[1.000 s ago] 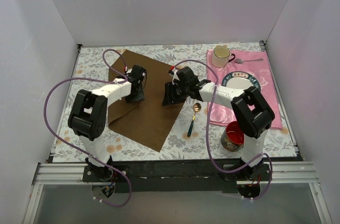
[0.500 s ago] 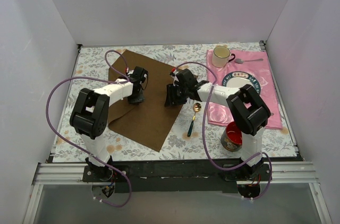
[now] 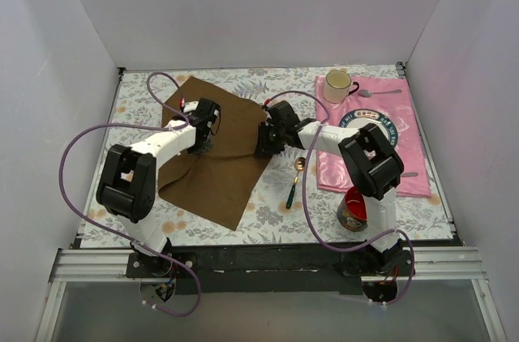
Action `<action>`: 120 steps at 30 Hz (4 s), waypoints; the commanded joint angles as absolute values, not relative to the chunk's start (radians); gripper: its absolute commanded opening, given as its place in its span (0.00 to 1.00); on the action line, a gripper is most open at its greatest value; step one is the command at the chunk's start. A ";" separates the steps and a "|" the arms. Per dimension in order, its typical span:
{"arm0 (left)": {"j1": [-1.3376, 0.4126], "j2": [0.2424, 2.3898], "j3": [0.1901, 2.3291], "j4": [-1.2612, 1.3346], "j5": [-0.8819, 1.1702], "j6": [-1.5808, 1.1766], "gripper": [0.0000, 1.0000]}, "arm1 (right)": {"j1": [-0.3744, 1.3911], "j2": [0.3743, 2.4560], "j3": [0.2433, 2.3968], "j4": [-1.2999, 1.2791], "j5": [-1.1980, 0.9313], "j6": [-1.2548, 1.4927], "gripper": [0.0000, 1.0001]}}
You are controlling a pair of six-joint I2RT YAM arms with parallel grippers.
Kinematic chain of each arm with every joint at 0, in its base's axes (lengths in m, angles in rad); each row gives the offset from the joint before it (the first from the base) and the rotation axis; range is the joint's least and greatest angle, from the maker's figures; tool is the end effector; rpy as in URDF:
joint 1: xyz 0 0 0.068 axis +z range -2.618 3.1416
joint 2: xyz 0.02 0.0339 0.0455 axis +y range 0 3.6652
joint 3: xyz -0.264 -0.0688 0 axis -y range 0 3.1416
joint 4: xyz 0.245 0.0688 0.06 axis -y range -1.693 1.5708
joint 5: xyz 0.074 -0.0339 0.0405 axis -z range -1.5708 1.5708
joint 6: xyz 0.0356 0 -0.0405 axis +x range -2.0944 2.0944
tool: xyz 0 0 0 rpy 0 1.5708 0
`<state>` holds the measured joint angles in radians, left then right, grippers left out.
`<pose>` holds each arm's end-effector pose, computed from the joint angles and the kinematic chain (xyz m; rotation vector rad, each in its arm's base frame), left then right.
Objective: Fold the napkin, place the utensils inside, and roll it up
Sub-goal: Flatten the napkin out
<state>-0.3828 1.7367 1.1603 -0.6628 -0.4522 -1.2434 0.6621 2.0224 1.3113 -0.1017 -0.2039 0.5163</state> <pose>0.3177 -0.1112 0.1904 -1.1705 2.3112 0.0946 0.3385 0.2730 0.1575 -0.2850 2.4977 0.7695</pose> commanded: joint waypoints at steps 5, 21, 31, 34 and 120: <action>-0.128 1.506 1.163 -0.768 -0.520 -1.374 0.00 | 0.583 2.123 1.445 -0.170 -0.075 0.474 0.24; 0.195 1.249 1.077 -0.732 -0.517 -1.572 0.58 | 0.494 2.245 1.971 -0.517 -0.158 0.189 0.51; -0.025 1.451 1.147 -0.497 -0.103 -1.333 0.74 | 0.658 2.043 1.723 -0.436 -0.271 0.219 0.72; -0.025 1.653 1.308 -0.512 -0.012 -1.307 0.70 | 0.719 2.039 1.680 -0.410 -0.288 0.232 0.63; 0.399 1.358 0.723 -0.603 -0.273 -1.503 0.49 | 0.612 1.540 1.095 -0.255 -0.278 0.195 0.51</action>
<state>0.3939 1.3525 0.7319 -0.6704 -0.2584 -1.5692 0.6327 1.5940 1.1187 -0.2760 -0.2363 0.2264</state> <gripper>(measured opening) 0.499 0.506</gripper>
